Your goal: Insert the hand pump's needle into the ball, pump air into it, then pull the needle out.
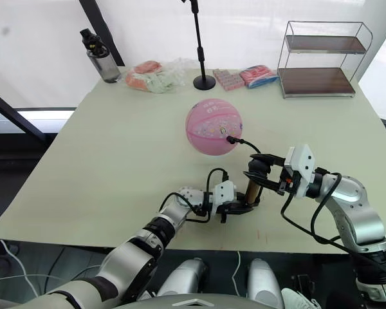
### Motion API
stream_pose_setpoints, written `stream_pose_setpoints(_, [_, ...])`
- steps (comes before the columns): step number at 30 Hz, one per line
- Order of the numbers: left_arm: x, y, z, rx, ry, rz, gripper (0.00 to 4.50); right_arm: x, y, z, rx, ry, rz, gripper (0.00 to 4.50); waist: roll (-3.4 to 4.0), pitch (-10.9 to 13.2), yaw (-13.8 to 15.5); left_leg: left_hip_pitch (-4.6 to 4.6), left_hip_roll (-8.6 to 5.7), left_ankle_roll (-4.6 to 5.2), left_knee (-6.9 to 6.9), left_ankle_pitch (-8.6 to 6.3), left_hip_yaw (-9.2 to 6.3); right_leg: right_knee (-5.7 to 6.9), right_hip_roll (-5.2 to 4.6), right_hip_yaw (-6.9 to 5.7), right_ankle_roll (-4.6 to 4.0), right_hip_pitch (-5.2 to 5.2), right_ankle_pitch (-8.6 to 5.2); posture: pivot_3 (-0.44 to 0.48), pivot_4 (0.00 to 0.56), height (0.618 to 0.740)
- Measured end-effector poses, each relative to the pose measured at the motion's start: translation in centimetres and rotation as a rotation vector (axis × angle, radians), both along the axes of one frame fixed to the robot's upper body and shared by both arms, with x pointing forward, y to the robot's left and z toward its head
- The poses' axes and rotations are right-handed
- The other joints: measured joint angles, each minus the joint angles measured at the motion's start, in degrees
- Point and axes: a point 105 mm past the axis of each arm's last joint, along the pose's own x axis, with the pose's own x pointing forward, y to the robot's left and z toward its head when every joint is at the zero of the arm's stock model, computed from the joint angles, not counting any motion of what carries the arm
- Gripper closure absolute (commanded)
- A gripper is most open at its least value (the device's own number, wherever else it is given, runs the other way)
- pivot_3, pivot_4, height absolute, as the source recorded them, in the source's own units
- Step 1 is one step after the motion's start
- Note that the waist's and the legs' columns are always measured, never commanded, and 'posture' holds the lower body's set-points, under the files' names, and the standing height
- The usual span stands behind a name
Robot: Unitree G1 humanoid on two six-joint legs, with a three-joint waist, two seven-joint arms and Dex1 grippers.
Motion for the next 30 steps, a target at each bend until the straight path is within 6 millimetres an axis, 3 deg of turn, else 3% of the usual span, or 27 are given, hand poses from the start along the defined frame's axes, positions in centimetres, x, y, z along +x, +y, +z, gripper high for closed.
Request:
stream_pose_setpoints(2, [0.0, 0.0, 0.0, 0.000, 0.000, -0.001, 3.43, 0.0, 0.0, 0.4, -0.003, -0.006, 0.007, 2.68, 0.01, 0.00, 0.00, -0.02, 0.00, 0.00, 0.00, 0.00, 0.00, 0.00, -0.02, 0.00, 0.00, -0.02, 0.00, 0.000, 0.150, 0.740])
stream_pose_setpoints(5, [0.0, 0.0, 0.0, 0.000, 0.000, -0.003, 3.43, -0.2, 0.0, 3.6, 0.016, -0.042, 0.048, 2.68, 0.02, 0.03, 0.03, -0.05, 0.01, 0.00, 0.00, 0.00, -0.01, -0.01, -0.02, -0.01, 0.00, -0.04, 0.00, 0.000, 0.150, 0.740])
stream_pose_setpoints(8, [0.0, 0.0, 0.0, 0.000, 0.000, -0.002, 3.43, -0.1, -0.1, 5.3, 0.024, -0.062, 0.058, 2.68, 0.02, 0.03, 0.02, -0.05, 0.01, 0.00, 0.00, 0.00, -0.02, 0.00, -0.02, -0.02, 0.00, -0.05, 0.00, 0.000, 0.150, 0.740])
stream_pose_setpoints(12, [0.0, 0.0, 0.0, 0.000, 0.000, -0.002, 3.43, 0.1, -0.1, 6.1, 0.033, -0.042, 0.057, 2.68, 0.04, 0.04, 0.01, -0.06, 0.01, 0.00, 0.00, 0.00, -0.01, 0.00, -0.04, -0.01, 0.00, -0.05, 0.00, 0.000, 0.150, 0.740])
stream_pose_setpoints(25, [0.0, -0.1, 0.1, -0.004, 0.000, -0.004, 3.43, -0.3, -0.8, 11.5, 0.066, -0.071, 0.055, 2.68, 0.05, 0.07, 0.12, -0.11, 0.03, 0.01, 0.00, 0.00, -0.01, -0.01, -0.09, -0.01, 0.00, -0.08, 0.00, 0.000, 0.150, 0.740])
stream_pose_setpoints(30, [0.0, -0.2, 0.1, -0.005, -0.002, -0.008, 3.43, -0.3, -0.7, 11.9, 0.068, -0.044, 0.053, 2.68, 0.11, 0.16, 0.21, -0.17, 0.02, 0.01, 0.00, 0.00, 0.00, -0.01, -0.12, -0.01, 0.00, -0.15, 0.00, 0.000, 0.150, 0.740])
